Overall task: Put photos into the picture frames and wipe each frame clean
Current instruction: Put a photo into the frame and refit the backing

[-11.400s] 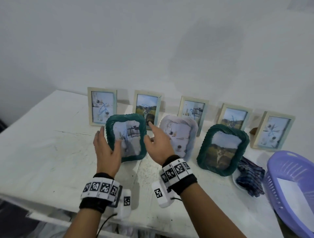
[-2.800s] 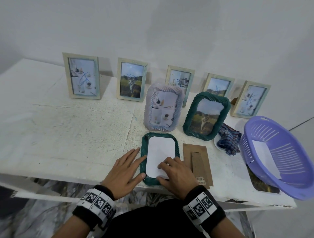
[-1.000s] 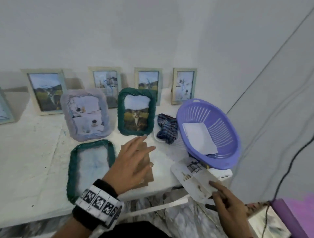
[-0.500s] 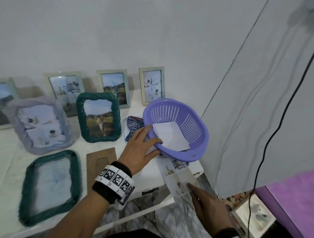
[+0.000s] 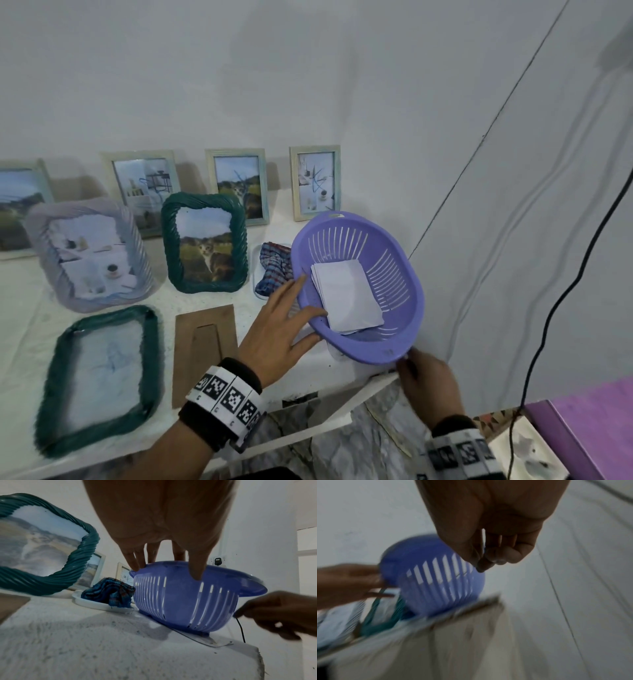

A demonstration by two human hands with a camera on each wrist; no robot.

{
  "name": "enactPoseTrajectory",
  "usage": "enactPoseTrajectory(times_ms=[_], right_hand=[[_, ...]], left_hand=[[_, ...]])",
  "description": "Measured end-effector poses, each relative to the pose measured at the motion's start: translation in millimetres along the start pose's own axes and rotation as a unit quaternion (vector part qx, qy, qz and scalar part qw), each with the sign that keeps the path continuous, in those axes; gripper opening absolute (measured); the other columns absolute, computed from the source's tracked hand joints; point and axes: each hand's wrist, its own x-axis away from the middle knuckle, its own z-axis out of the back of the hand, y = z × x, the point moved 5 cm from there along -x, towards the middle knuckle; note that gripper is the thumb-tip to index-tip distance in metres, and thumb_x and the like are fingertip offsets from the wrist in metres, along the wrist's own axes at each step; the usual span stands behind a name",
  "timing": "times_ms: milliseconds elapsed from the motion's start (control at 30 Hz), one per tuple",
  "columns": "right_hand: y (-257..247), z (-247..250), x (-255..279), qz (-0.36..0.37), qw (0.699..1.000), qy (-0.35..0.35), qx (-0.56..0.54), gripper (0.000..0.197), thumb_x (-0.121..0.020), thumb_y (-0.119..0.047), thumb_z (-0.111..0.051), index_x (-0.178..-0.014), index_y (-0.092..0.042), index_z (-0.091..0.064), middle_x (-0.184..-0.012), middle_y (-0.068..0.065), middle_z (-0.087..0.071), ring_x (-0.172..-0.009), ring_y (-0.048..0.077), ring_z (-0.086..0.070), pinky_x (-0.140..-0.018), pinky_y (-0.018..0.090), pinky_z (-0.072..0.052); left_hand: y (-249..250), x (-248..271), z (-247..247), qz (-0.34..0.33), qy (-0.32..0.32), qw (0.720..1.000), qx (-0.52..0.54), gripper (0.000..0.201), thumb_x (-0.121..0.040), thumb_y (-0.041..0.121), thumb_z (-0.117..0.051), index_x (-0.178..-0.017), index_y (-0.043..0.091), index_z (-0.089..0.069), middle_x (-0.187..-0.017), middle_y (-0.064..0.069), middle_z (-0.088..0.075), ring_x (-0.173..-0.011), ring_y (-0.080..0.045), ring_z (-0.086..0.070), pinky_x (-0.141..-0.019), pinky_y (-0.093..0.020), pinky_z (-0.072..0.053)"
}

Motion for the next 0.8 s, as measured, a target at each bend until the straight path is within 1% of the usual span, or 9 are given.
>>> enactPoseTrajectory(times_ms=[100,200,267,367,467,533,633,733,800], right_hand=[[-1.8,66.0,-32.5,-0.033,0.996,0.078,-0.001,0.026,-0.086,-0.024,-0.052,-0.098,-0.015,-0.073,-0.058,0.004,-0.06,-0.055,0.027,-0.06,-0.059,0.026,-0.04],[-50.6,115.1,-80.5,0.069,0.989,0.117,0.059,0.018,-0.086,-0.011,-0.064,-0.102,-0.014,-0.072,-0.067,0.002,-0.062,-0.057,0.024,-0.057,-0.062,0.025,-0.042],[-93.5,116.4,-109.9,0.149,0.983,0.063,0.087,0.018,-0.086,-0.015,-0.063,-0.103,-0.016,-0.071,-0.079,0.002,-0.067,-0.068,0.025,-0.061,-0.065,0.029,-0.047],[-143.0,76.6,-148.0,0.226,0.958,-0.102,0.144,0.025,-0.089,-0.026,-0.059,-0.113,-0.02,-0.066,-0.097,0.002,-0.066,-0.09,0.024,-0.061,-0.077,0.033,-0.047],[-169.3,14.8,-178.4,0.246,0.897,-0.245,0.272,0.037,-0.09,-0.032,-0.059,-0.123,-0.017,-0.059,-0.121,0.004,-0.061,-0.112,0.023,-0.055,-0.09,0.033,-0.044],[-166.3,-28.9,-192.0,0.24,0.85,-0.312,0.349,0.046,-0.087,-0.034,-0.066,-0.127,-0.014,-0.056,-0.126,0.006,-0.059,-0.116,0.026,-0.054,-0.092,0.035,-0.046],[-144.6,-73.2,-203.7,0.241,0.818,-0.323,0.41,0.053,-0.075,-0.042,-0.077,-0.116,-0.015,-0.058,-0.113,0.006,-0.061,-0.1,0.03,-0.061,-0.078,0.038,-0.052],[-131.7,-89.6,-210.2,0.261,0.82,-0.306,0.407,0.039,-0.078,-0.037,-0.073,-0.106,-0.015,-0.059,-0.104,0.007,-0.062,-0.09,0.03,-0.062,-0.071,0.038,-0.053],[-132.6,-89.0,-212.5,0.268,0.821,-0.297,0.408,0.041,-0.077,-0.038,-0.074,-0.107,-0.015,-0.059,-0.105,0.008,-0.063,-0.091,0.031,-0.062,-0.071,0.038,-0.053]], left_hand=[[2.2,4.2,2.7,0.014,-0.002,1.0,0.026,0.041,-0.089,0.06,-0.05,-0.122,0.037,-0.055,-0.161,0.003,-0.012,-0.146,-0.015,-0.02,-0.111,-0.029,-0.029],[6.3,7.4,5.2,0.033,-0.004,0.998,0.06,0.048,-0.085,0.067,-0.05,-0.124,0.041,-0.053,-0.161,0.009,-0.006,-0.146,-0.007,-0.016,-0.108,-0.02,-0.026],[7.0,9.0,5.3,0.036,-0.001,0.997,0.067,0.047,-0.087,0.067,-0.048,-0.125,0.04,-0.054,-0.161,0.01,-0.006,-0.146,-0.006,-0.015,-0.108,-0.017,-0.024],[6.5,9.5,3.3,0.035,0.006,0.998,0.059,0.042,-0.09,0.063,-0.048,-0.123,0.038,-0.055,-0.161,0.008,-0.01,-0.146,-0.006,-0.016,-0.109,-0.02,-0.027],[7.8,7.8,3.4,0.037,0.008,0.998,0.054,0.041,-0.089,0.063,-0.049,-0.122,0.038,-0.055,-0.161,0.007,-0.011,-0.146,-0.006,-0.018,-0.107,-0.019,-0.029],[8.0,7.5,4.3,0.041,-0.001,0.998,0.049,0.04,-0.089,0.063,-0.049,-0.121,0.04,-0.055,-0.162,0.008,-0.01,-0.145,-0.006,-0.022,-0.104,-0.016,-0.03],[7.6,6.9,5.8,0.036,-0.005,0.998,0.045,0.04,-0.089,0.064,-0.049,-0.12,0.039,-0.055,-0.162,0.006,-0.01,-0.142,-0.01,-0.031,-0.099,-0.016,-0.033],[7.8,5.7,6.3,0.045,-0.024,0.998,0.045,0.042,-0.088,0.066,-0.046,-0.12,0.038,-0.054,-0.162,0.006,-0.008,-0.14,-0.013,-0.034,-0.095,-0.018,-0.035],[8.1,5.2,7.3,0.049,-0.029,0.997,0.046,0.044,-0.088,0.067,-0.045,-0.12,0.038,-0.054,-0.162,0.006,-0.006,-0.139,-0.014,-0.035,-0.094,-0.019,-0.036]])
